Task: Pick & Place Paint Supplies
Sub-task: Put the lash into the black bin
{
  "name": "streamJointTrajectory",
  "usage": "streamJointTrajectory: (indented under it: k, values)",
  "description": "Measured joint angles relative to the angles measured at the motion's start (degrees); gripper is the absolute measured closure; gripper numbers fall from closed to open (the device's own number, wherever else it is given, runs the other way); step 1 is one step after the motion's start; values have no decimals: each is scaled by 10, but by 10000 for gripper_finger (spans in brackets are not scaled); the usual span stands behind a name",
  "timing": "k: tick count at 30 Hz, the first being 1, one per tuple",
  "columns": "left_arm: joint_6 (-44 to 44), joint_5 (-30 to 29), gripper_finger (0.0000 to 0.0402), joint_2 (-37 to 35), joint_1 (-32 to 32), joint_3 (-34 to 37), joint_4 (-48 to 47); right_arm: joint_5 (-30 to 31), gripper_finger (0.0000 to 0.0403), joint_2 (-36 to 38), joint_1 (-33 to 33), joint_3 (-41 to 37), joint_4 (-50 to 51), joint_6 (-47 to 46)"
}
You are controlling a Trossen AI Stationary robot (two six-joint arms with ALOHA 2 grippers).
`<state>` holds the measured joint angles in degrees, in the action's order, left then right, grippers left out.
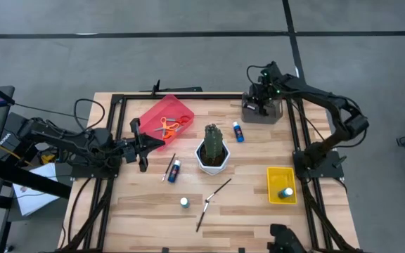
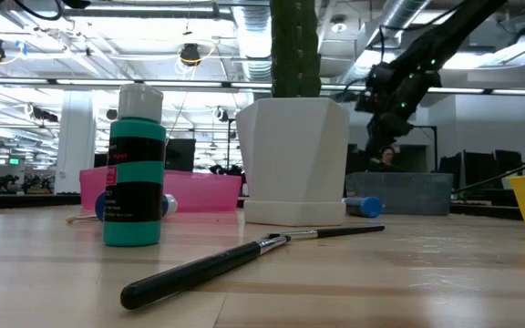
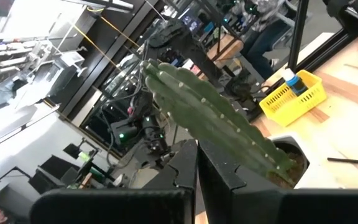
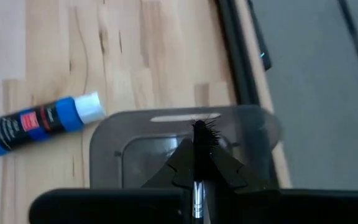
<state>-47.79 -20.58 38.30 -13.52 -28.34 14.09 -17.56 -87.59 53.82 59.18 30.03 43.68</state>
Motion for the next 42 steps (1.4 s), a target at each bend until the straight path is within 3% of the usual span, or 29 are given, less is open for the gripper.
streamJointTrajectory:
  k: [12,17,22,28,33,38,42]
  values:
    - [0,0,395,0,0,0,0,41,393,-64,-29,0,16,5]
    - [0,0,395,0,0,0,0,42,366,-63,-36,0,37,4]
    - [0,0,395,0,0,0,0,41,394,-63,-43,0,59,4]
    - [0,0,395,0,0,0,0,41,372,-63,-42,0,53,-6]
    - [1,0,395,0,0,0,0,27,395,-63,-47,0,81,12]
    - [1,0,395,0,0,0,-2,25,380,-63,-48,0,82,12]
    - [1,0,395,0,0,0,-2,9,393,-63,-50,0,100,22]
